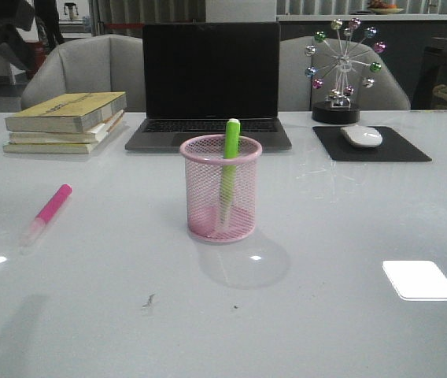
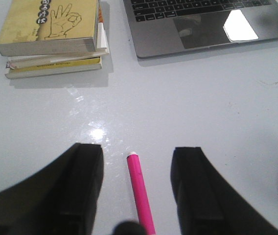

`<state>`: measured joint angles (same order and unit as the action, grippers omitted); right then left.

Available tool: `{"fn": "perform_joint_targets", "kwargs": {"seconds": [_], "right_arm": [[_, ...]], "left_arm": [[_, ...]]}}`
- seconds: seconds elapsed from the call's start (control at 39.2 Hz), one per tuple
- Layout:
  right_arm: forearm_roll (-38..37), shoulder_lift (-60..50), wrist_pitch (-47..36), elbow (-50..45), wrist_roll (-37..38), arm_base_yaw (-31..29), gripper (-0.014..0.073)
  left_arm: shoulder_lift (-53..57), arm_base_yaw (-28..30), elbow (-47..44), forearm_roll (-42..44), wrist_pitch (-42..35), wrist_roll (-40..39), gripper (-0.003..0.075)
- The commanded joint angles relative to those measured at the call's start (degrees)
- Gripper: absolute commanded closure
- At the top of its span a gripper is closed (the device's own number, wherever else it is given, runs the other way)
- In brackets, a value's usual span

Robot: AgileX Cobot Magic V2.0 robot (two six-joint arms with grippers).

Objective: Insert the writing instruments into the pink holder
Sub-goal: 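Withdraw the right gripper away from the holder, then lower the left gripper over the pink marker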

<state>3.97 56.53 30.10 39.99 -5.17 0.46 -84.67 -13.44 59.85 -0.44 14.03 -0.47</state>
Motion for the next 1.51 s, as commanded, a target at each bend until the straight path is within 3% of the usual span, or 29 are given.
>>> {"fn": "perform_joint_targets", "kwargs": {"seconds": [0.0,0.31,0.79,1.48], "right_arm": [[-0.34,-1.05,-3.20,1.50,-0.37,-0.30,0.0138],[-0.34,-1.05,-3.20,1.50,-0.37,-0.30,0.0138],[-0.34,-1.05,-3.03,1.50,-0.37,-0.30,0.0138],[-0.34,-1.05,-2.99,1.50,-0.37,-0.30,0.0138]], "left_arm": [[-1.39,-0.03,6.71,-0.07,1.98,0.02,0.0325],[-13.92,-0.03,22.74,-0.20,18.94,-0.31,0.0325],[-30.75,-0.03,38.08,-0.54,35.25,-2.34,0.0325],[-39.09,-0.03,39.90,-1.39,40.27,-5.64,0.0325]]}}
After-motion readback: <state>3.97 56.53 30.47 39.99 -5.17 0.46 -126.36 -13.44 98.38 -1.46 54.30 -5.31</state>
